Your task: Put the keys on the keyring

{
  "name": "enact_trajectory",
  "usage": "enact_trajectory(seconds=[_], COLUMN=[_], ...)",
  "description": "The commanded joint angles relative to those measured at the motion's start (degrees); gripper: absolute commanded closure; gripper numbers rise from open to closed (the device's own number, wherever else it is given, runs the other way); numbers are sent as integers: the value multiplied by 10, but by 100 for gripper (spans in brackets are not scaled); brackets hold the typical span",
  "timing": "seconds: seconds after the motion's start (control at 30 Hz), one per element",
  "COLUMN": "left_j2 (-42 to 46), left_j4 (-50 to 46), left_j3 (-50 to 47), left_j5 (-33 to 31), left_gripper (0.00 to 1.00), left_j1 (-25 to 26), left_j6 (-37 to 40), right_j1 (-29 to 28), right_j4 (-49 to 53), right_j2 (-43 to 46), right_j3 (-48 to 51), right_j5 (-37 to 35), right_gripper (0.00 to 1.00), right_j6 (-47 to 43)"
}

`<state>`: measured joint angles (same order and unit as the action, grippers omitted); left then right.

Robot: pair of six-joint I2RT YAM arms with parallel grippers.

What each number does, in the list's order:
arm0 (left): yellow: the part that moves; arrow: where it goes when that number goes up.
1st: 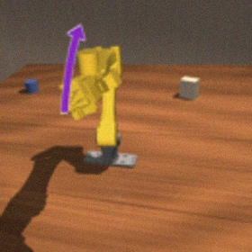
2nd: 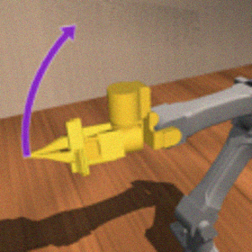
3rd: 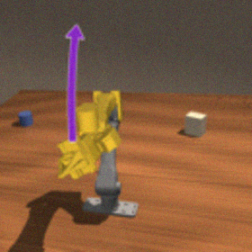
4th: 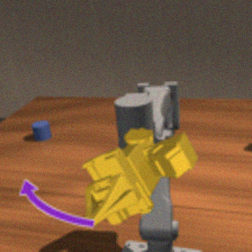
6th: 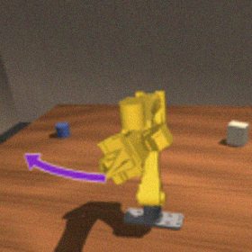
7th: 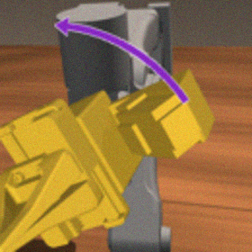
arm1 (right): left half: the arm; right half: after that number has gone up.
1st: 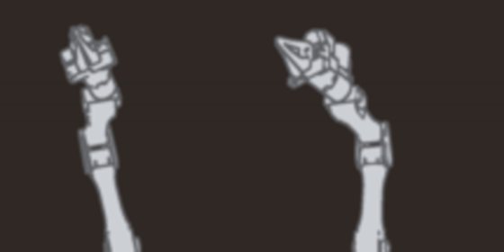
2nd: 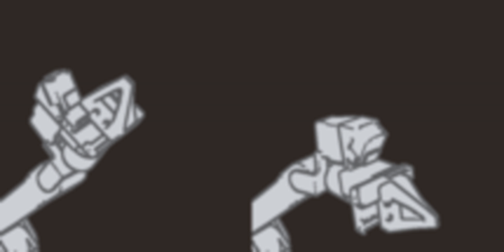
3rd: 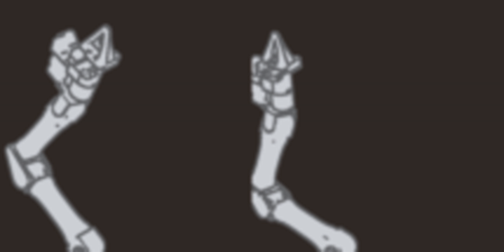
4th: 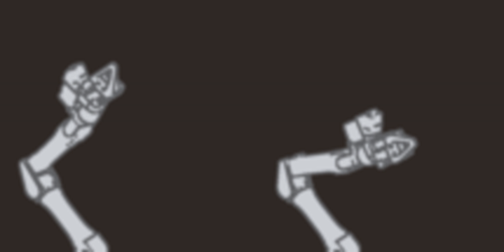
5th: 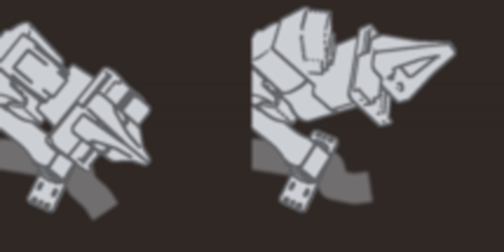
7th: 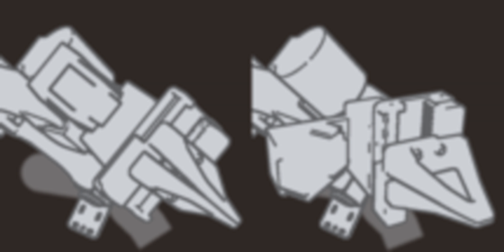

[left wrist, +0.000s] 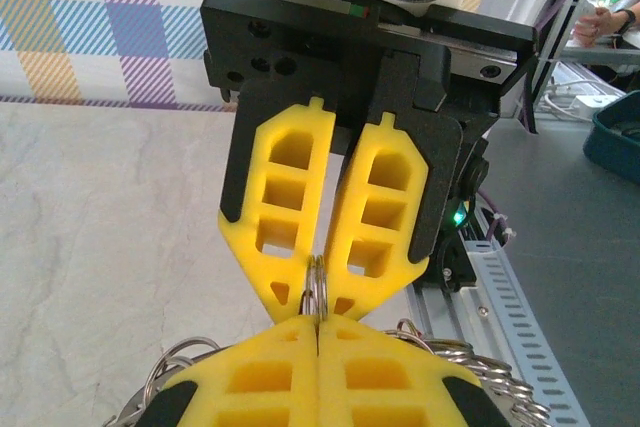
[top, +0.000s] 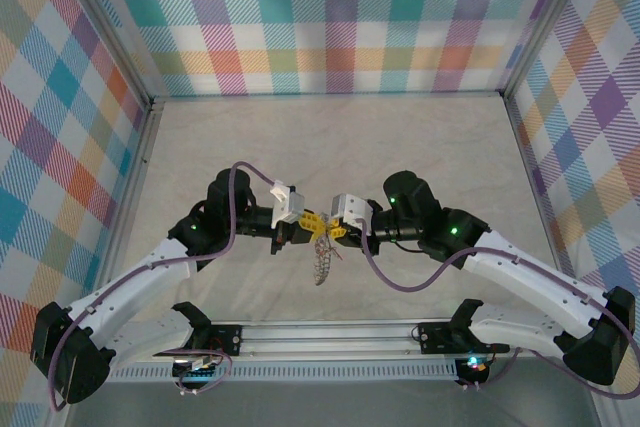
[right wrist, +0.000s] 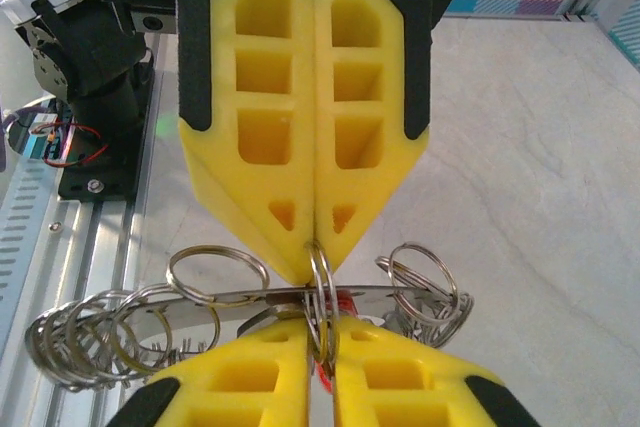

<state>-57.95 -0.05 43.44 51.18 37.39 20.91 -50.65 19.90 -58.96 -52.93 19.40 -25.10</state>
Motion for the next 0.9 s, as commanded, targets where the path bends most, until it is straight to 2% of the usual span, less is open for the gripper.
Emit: enact_trajectory(seconds=[0.0, 0.07, 0.23, 0.43, 0.63, 0.87], left_j2=[-1, 3, 6, 10, -7, -24], left_j4=[-19, -20, -27, -42, -139, -130], left_j3=[21, 19, 18, 21, 56, 58], left_j5=[26, 22, 16, -3, 4, -4], left_gripper=[100, 100, 100, 79, 76, 79], left_j1=[3, 3, 3, 3, 7, 12], left_j6=[25, 26, 26, 37, 104, 94], right_j1=[-1, -1, -1, -1, -1, -1], right_j4=[-39, -38, -30, 22, 56, 54], right_j2=[0, 0, -5, -25, -48, -62], right_j3=[-19, -20, -24, -46, -67, -74], right_j5=[26, 27, 37, 33, 38, 47], right_gripper=[89, 89, 100, 100, 100, 100], right_j6=[7, 5, 3, -10, -18, -19])
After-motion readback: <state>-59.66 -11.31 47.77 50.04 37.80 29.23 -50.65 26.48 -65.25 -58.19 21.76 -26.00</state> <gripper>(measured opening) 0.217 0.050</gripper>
